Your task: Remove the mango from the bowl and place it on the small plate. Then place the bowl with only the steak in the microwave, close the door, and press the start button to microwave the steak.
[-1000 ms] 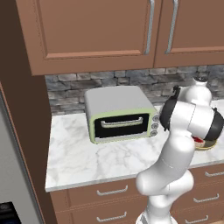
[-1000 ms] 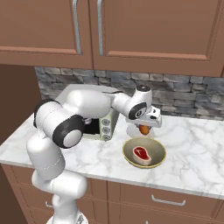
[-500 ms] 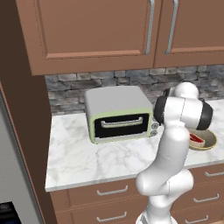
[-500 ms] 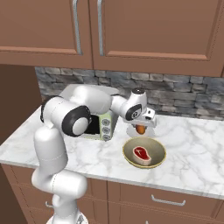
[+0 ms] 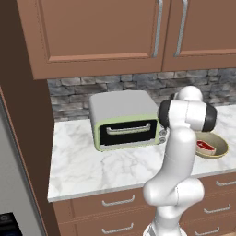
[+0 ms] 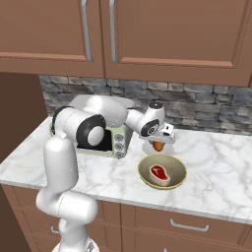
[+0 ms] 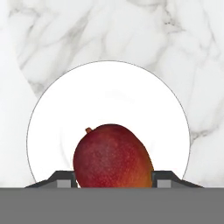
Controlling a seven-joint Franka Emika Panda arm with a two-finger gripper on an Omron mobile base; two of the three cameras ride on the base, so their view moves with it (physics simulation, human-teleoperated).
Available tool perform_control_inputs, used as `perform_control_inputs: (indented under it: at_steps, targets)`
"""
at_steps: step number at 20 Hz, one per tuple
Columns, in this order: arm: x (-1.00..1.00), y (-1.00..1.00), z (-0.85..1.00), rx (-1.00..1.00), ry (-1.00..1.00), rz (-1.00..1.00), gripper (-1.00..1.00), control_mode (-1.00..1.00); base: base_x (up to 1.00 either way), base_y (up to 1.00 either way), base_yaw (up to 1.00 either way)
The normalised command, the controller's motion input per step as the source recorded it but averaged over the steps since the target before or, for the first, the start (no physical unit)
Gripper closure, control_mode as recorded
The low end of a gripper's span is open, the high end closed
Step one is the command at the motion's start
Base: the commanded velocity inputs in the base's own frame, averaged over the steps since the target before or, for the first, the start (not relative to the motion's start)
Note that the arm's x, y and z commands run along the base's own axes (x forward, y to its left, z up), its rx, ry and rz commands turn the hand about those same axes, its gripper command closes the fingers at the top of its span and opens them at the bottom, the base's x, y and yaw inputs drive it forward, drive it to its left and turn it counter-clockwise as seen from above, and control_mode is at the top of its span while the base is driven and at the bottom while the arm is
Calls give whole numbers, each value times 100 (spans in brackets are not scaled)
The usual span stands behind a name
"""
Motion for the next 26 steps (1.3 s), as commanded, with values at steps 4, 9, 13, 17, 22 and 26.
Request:
perform_control_inputs:
  at_steps: [4, 9, 13, 17, 22, 26]
  targets:
    - [21, 0, -27, 3, 0, 3, 100, -100, 0, 0, 0]
    - [1, 1, -28, 1, 0, 3, -100, -100, 0, 0, 0]
    - [0, 0, -1, 0, -1, 0, -100, -100, 0, 0, 0]
    - [-18, 0, 29, 0, -10, 0, -100, -100, 0, 0, 0]
    - [-48, 0, 71, 0, -21, 0, -100, -100, 0, 0, 0]
    - [-86, 0, 49, 0, -30, -6, -100, -100, 0, 0, 0]
